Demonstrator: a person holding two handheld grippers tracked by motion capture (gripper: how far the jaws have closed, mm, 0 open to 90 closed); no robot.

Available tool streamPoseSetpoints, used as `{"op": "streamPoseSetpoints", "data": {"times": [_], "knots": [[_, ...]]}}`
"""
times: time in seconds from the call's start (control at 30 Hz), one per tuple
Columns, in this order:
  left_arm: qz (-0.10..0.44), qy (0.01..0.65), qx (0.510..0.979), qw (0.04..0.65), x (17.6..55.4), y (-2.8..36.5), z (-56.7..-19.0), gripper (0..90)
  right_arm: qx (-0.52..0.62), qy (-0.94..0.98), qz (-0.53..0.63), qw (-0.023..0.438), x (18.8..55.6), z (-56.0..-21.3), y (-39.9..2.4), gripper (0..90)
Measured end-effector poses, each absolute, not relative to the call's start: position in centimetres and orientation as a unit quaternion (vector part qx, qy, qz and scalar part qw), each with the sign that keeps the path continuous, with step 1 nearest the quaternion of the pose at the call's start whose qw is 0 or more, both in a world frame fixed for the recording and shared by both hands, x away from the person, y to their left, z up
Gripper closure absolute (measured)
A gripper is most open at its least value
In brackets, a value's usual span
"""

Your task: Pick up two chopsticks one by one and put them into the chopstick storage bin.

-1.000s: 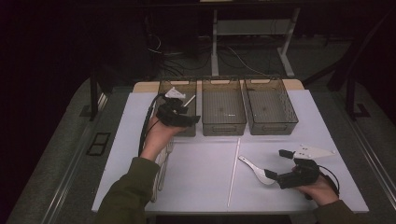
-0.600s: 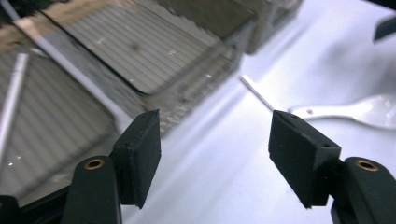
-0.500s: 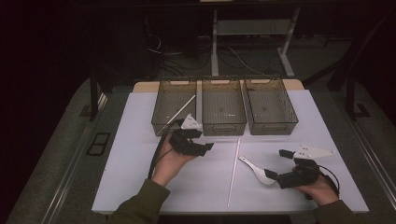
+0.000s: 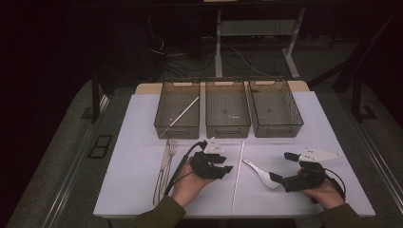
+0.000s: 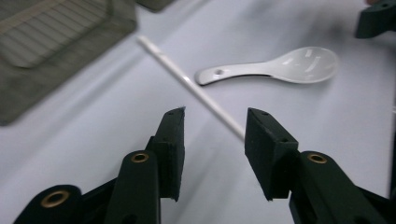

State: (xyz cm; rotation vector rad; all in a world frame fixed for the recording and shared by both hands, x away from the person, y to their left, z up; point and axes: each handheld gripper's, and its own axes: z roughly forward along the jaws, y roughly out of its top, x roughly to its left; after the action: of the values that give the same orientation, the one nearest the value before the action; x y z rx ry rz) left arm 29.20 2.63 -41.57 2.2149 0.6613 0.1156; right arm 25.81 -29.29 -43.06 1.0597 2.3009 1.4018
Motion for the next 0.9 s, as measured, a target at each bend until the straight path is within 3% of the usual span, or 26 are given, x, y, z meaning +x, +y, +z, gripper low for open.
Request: {"op": "streamPoseSetpoints", "data": {"times": [0.37,0.9], "knots": [[0.030,0.269,0.876,0.399,30.3,0.0,-42.9,61.4,0.362,0.790,0.479,0.124,25.9,-43.1,-29.3,0.9],[0.057,0.284,0.882,0.373,32.3,-2.3,-44.7,65.6,0.363,0.789,0.480,0.124,25.9,-43.1,-29.3,0.9]]}}
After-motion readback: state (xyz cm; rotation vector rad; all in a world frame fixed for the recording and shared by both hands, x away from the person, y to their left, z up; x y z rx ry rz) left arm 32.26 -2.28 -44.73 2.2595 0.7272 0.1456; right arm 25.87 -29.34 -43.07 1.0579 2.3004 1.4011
